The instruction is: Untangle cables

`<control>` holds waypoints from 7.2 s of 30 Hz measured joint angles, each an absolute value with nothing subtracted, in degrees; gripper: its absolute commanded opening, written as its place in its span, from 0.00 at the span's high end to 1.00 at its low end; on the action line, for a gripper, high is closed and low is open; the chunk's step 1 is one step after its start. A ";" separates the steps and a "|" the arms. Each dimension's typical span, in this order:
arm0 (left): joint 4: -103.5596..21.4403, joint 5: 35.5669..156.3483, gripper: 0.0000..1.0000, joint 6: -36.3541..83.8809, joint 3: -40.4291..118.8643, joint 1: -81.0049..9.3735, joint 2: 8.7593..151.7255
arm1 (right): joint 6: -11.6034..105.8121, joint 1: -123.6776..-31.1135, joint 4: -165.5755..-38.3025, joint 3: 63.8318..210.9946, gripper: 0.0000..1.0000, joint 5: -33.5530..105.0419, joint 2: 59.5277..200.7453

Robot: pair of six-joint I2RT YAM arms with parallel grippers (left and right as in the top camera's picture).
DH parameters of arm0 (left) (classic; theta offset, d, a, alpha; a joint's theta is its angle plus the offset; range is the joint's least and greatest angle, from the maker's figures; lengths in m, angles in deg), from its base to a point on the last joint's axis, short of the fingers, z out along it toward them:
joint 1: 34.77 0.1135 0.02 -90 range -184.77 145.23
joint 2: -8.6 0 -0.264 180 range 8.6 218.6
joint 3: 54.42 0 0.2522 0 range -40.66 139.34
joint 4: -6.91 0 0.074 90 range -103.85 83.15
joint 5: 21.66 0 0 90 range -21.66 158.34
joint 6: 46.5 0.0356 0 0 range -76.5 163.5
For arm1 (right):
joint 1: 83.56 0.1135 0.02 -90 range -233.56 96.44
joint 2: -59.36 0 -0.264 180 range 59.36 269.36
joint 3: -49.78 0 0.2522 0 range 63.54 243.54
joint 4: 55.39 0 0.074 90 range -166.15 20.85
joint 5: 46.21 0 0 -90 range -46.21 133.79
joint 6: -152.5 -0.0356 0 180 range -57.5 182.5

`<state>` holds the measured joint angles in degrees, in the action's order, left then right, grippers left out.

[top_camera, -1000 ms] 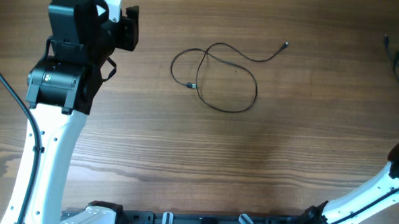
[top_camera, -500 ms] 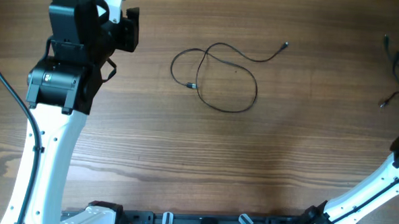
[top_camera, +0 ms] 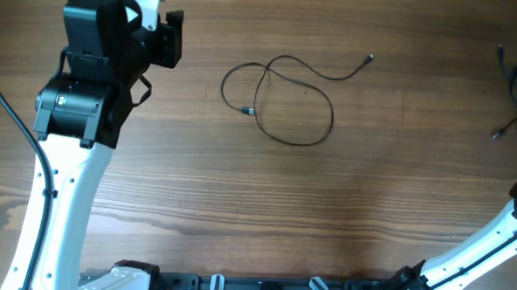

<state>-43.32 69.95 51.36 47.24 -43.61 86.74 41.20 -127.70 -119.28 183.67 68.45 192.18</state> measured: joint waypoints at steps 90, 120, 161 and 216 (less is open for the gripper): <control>-45.20 94.36 0.00 56.95 47.24 -43.61 108.36 | 46.62 -69.87 -145.88 183.28 0.00 54.33 159.00; -41.03 84.24 0.10 54.11 47.20 -43.61 108.89 | 41.12 -67.42 -100.94 130.34 0.00 46.12 162.39; -40.92 80.11 0.09 51.73 47.20 -43.61 108.89 | 42.27 -60.71 -90.98 126.78 0.00 37.50 164.73; -40.39 71.57 0.05 51.73 47.17 -40.24 101.41 | 64.00 -59.11 -80.33 129.77 0.00 19.58 173.80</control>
<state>-40.39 71.57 51.73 47.17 -40.24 101.41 64.00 -59.11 -80.33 129.77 19.58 173.80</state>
